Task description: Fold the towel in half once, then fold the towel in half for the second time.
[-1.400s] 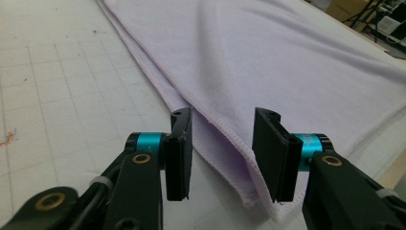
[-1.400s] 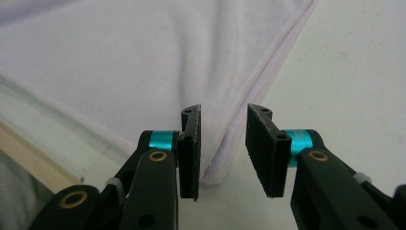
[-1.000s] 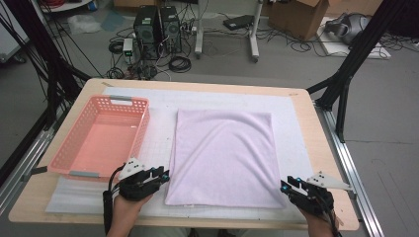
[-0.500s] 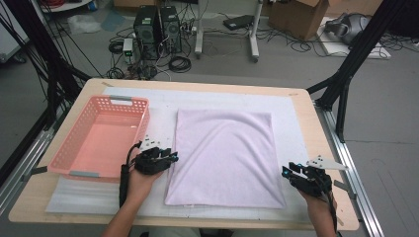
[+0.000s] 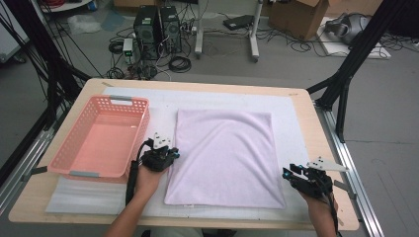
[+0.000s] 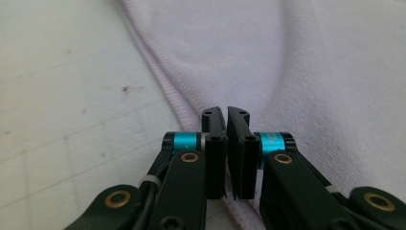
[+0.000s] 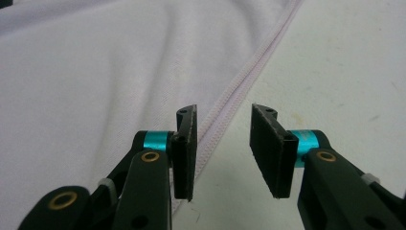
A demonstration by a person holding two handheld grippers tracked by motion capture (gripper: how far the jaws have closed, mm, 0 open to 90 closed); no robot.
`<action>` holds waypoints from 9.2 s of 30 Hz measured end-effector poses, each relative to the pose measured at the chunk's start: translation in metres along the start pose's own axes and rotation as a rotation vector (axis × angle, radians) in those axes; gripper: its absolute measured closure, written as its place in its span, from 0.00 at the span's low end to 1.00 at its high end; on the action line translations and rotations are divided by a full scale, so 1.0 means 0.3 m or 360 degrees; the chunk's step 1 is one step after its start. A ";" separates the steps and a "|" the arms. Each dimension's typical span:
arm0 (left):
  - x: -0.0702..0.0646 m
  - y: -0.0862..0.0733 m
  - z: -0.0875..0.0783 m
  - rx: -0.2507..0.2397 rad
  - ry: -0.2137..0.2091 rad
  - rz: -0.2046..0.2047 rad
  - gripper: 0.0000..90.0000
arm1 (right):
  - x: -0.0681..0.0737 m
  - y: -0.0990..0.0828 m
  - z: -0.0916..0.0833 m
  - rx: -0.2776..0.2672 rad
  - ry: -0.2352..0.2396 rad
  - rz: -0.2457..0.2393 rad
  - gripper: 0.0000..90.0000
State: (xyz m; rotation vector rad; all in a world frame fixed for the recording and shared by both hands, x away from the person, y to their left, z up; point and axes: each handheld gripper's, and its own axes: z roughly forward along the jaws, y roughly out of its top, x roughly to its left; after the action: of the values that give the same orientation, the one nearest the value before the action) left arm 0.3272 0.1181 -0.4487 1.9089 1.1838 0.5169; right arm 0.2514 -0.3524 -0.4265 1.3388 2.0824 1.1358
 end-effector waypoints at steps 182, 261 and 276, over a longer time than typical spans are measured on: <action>0.223 0.286 0.336 0.0019 -0.0072 -0.0176 0.31 | -0.220 0.329 0.476 0.0164 -0.0052 0.0077 0.23; 0.051 0.046 -0.070 -0.0202 -0.0391 -0.0075 0.93 | -0.078 0.154 0.129 -0.0065 0.0149 -0.0003 0.95; 0.071 0.077 -0.046 -0.0255 -0.0281 -0.0099 0.47 | -0.094 0.149 0.123 -0.0064 0.0060 0.0092 0.61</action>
State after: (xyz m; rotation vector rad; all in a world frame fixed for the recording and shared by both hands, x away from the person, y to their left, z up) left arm 0.3404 0.1374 -0.4235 1.7376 1.0523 0.3889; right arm 0.3146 -0.3531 -0.4142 1.3772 2.0483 1.2295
